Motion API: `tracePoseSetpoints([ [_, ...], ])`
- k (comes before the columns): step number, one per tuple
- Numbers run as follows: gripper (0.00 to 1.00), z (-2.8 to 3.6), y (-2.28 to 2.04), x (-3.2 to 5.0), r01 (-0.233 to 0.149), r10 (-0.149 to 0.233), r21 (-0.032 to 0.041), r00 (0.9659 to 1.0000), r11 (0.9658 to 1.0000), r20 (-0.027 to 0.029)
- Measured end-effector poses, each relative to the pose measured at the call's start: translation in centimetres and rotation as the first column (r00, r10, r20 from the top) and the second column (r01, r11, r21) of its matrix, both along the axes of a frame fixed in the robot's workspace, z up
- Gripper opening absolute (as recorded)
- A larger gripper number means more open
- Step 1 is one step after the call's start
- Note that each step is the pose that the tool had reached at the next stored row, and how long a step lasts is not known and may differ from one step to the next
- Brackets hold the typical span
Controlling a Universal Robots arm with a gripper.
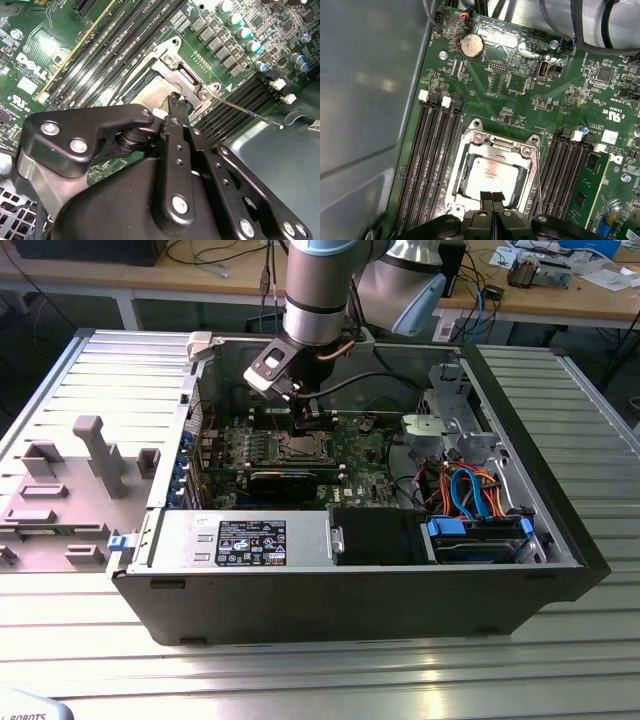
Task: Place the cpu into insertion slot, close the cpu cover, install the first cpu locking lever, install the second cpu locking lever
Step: 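Install the first cpu locking lever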
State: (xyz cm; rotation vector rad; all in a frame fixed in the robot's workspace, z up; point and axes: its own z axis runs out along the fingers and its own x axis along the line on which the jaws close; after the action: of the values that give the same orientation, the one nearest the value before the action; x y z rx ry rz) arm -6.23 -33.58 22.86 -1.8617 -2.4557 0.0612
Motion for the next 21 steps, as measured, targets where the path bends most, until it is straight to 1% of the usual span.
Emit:
tracePoseSetpoints([
  [21,0.11,0.00,0.00,0.00,-0.045,0.045,0.0000,0.9990,0.9990,0.0000],
])
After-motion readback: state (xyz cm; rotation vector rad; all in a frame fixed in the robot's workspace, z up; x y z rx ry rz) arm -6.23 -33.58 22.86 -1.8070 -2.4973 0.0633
